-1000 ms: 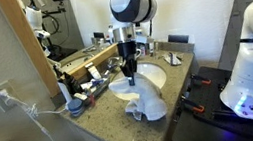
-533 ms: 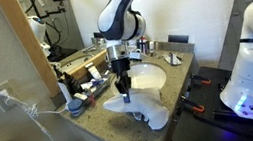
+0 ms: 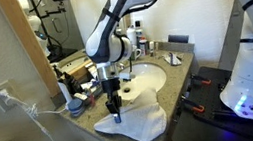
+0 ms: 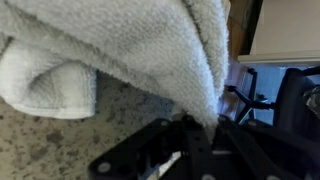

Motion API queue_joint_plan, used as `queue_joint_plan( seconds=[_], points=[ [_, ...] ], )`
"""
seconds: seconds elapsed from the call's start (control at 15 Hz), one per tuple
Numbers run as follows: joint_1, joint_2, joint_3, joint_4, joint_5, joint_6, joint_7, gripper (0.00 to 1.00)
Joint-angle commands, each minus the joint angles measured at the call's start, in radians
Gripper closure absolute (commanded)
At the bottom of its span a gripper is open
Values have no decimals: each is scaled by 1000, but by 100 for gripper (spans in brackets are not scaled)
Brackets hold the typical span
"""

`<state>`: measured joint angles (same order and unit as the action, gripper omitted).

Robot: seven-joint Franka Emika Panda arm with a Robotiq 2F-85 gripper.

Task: Unhang the towel, wipe the base top and hang it back

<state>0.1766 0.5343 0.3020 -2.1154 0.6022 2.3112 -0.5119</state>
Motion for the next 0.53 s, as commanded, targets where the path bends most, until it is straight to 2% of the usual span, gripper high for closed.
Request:
queue_joint_plan(
  seconds=[0.0,0.27,0.47],
  points=[
    [-12,115,43,104,-15,75,-29,96],
    [-5,198,64,171,-87,232,-5,96],
    [-11,206,62,180,-155,322,20,96]
  ],
)
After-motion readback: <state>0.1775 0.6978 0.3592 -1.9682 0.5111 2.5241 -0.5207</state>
